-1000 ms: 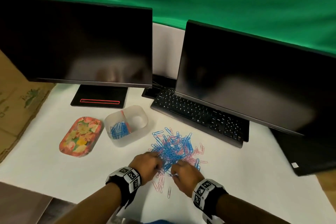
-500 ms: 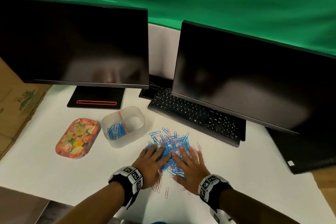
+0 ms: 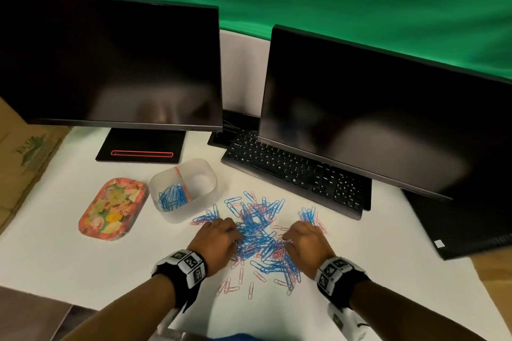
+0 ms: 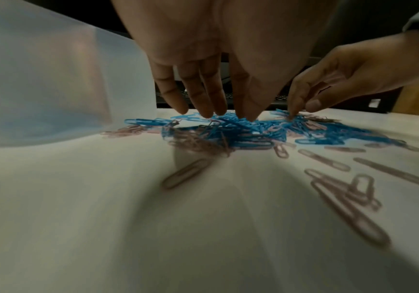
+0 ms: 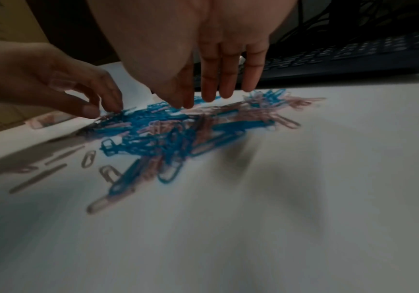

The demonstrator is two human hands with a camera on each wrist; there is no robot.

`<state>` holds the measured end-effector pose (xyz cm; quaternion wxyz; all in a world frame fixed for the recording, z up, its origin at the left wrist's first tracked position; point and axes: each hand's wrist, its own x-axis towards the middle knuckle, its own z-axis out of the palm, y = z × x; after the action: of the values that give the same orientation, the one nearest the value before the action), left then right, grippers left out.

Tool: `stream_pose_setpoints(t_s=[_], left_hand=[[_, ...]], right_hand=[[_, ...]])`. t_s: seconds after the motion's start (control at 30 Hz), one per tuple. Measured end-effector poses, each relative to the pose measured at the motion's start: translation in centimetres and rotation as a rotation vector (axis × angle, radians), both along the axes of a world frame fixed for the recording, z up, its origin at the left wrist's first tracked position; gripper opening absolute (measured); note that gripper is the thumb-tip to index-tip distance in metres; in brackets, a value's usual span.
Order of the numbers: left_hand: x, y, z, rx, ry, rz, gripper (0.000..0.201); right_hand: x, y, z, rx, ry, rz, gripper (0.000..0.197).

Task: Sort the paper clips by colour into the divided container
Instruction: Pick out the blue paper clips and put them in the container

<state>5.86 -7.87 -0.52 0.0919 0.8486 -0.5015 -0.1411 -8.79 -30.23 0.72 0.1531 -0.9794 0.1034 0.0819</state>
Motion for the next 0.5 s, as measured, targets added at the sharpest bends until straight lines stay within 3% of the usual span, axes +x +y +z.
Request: stream_pose_setpoints(t_s=[0.3,0.5], left_hand=[[-2.1,-3.7,0.6,0.096,0.116,0.074,0.019],[-1.8,-3.7,0.7,-0.031,0.265,0.210,0.013]], right_hand=[[4.1,3.5,0.1,0.060,0.056,0.009,0.019],[4.3,2.6,-0.2,0.211,0.097,-0.085,0.015]])
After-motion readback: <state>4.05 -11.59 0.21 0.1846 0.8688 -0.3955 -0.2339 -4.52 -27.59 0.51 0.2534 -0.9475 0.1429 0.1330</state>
